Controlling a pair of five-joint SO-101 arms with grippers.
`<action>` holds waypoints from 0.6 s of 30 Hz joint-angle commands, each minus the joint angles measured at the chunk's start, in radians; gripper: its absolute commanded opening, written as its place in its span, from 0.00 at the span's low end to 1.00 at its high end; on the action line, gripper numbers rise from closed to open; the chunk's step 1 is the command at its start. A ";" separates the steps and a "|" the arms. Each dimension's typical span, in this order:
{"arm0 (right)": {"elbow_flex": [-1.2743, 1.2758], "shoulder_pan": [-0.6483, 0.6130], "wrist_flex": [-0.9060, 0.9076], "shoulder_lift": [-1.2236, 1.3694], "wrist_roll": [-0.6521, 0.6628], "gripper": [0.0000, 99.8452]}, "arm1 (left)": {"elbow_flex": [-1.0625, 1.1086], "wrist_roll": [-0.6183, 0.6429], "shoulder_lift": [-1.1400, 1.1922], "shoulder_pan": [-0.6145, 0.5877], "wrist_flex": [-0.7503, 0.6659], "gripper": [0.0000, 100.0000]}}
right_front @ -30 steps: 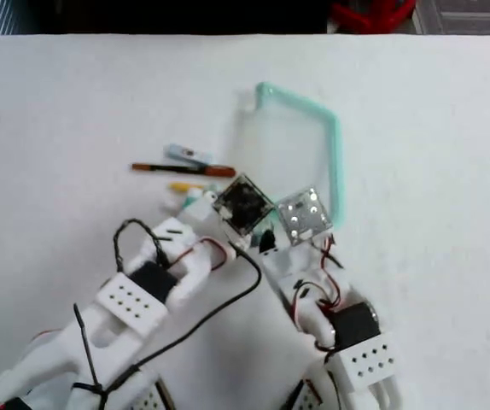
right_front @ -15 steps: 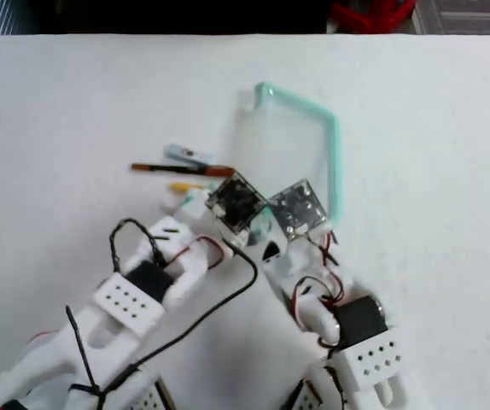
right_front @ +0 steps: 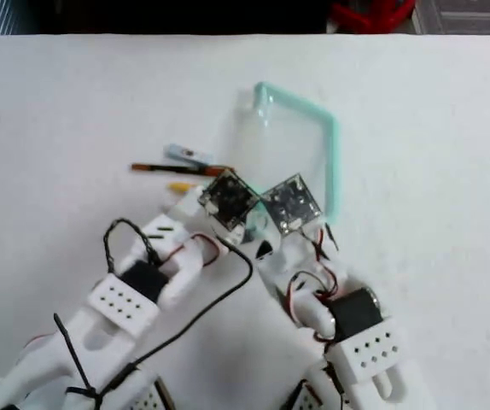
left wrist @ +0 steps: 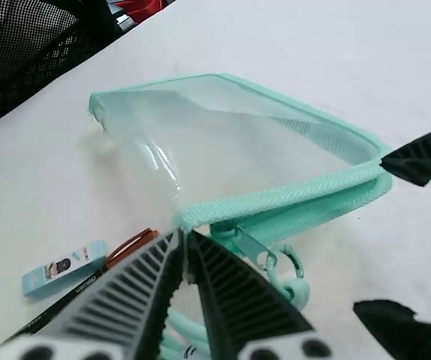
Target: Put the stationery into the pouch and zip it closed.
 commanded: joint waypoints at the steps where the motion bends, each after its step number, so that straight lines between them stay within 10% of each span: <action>1: -0.087 -0.002 -0.084 0.156 -0.003 0.29 | -0.015 -0.018 -0.102 0.030 0.026 0.02; 18: 0.002 -0.051 -0.251 0.166 -0.005 0.24 | -0.021 -0.012 -0.191 0.030 0.130 0.02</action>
